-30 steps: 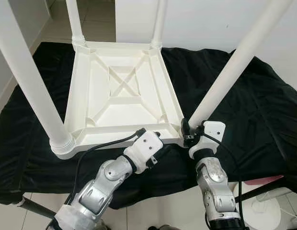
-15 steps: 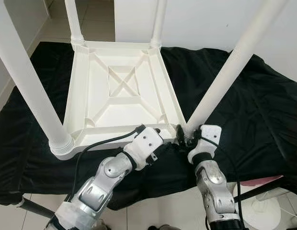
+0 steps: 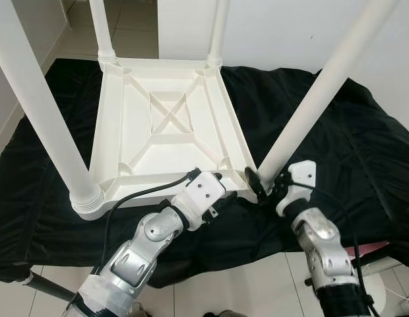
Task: Building children table
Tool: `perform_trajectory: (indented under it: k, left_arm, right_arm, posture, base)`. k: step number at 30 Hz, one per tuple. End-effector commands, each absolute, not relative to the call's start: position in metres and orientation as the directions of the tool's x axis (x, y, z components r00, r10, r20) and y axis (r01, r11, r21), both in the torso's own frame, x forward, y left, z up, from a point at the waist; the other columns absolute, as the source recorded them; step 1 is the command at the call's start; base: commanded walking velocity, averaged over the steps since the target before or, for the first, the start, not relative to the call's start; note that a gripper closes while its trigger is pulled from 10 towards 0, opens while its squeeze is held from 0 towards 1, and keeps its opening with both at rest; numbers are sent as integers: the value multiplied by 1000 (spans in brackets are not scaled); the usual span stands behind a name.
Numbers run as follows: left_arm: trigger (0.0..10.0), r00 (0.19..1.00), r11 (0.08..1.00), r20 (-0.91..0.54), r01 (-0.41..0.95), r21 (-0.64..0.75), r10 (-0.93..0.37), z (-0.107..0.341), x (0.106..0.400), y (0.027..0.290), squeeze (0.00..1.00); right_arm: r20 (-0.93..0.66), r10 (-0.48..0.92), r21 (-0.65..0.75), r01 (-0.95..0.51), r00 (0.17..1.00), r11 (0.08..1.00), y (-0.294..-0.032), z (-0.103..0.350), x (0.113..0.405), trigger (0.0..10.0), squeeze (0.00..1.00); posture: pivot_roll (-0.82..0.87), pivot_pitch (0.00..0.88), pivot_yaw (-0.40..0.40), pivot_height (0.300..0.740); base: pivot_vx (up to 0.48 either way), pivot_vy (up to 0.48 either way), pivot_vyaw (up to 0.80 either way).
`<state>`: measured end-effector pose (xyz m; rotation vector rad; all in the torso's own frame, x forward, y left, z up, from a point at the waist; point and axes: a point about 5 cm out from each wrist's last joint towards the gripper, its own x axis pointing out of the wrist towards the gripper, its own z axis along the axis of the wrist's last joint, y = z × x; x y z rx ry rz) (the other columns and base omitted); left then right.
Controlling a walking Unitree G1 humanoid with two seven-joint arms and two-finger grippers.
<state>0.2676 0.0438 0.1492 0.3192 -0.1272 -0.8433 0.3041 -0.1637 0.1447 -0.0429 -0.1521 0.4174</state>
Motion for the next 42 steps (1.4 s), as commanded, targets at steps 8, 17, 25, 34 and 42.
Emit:
perform_trajectory:
  k: [8, 17, 25, 34, 42]
  left_arm:
    - [10000, 617, 571, -32, 746, 342, -786, 149, 267, 43, 0]
    - [10000, 621, 574, -30, 741, 348, -783, 149, 267, 45, 0]
    - [10000, 617, 571, -33, 746, 344, -786, 147, 265, 44, 0]
    - [10000, 608, 562, -39, 754, 340, -793, 144, 263, 43, 0]
    - [10000, 606, 558, -43, 755, 344, -794, 142, 262, 40, 0]
  right_arm:
    - [78, 557, -121, -547, 827, 828, -162, 140, 317, 10000, 0]
    - [41, 577, -146, -566, 816, 811, -171, 134, 326, 0, 0]
    - [30, 602, -138, -593, 798, 793, -171, 128, 323, 2667, 0]
    - [65, 477, -92, -471, 876, 877, -179, 130, 324, 10000, 0]
    - [121, 189, 15, -192, 974, 981, -179, 130, 322, 10000, 0]
  posture:
    - [41, 30, -114, 740]
    - [53, 26, -117, 740]
    - [49, 26, -120, 740]
    - [45, 17, -131, 740]
    - [45, 4, -133, 740]
  base:
    - [0, 0, 0]
    - [0, 0, 0]
    - [0, 0, 0]
    - [0, 0, 0]
    - [0, 0, 0]
